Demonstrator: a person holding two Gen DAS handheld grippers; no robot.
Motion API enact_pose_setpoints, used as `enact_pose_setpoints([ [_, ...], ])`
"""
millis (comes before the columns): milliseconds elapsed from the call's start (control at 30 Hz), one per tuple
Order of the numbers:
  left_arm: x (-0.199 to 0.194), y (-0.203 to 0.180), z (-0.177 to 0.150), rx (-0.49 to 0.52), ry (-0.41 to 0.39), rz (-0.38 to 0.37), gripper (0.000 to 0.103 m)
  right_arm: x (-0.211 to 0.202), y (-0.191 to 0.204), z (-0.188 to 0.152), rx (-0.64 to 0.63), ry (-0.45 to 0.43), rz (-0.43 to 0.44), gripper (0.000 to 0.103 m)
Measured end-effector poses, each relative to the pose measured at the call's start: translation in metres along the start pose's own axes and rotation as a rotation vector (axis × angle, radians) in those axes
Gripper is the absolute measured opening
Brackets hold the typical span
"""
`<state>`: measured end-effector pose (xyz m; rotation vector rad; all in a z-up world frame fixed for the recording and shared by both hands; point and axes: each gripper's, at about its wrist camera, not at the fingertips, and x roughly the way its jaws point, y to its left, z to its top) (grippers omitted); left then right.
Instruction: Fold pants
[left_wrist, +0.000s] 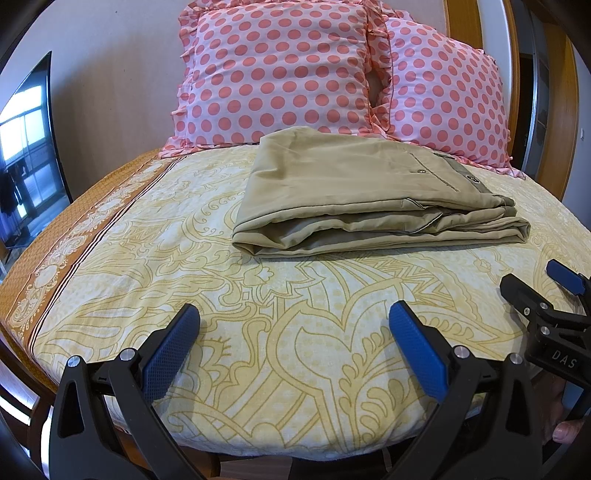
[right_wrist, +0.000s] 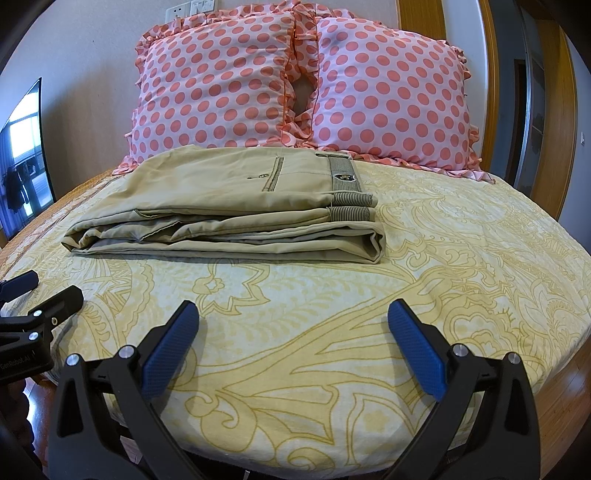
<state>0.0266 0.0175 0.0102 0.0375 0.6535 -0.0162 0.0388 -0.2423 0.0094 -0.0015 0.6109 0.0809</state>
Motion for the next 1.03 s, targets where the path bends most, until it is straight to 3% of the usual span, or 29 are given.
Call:
enact_pose_setpoints([
  [1033,-0.0006,-0.0024,0.0001,-0.004,0.002,0.004,0.102,0.0004,0.0019,-0.0010,0.004,-0.004,-0.006,0.101],
])
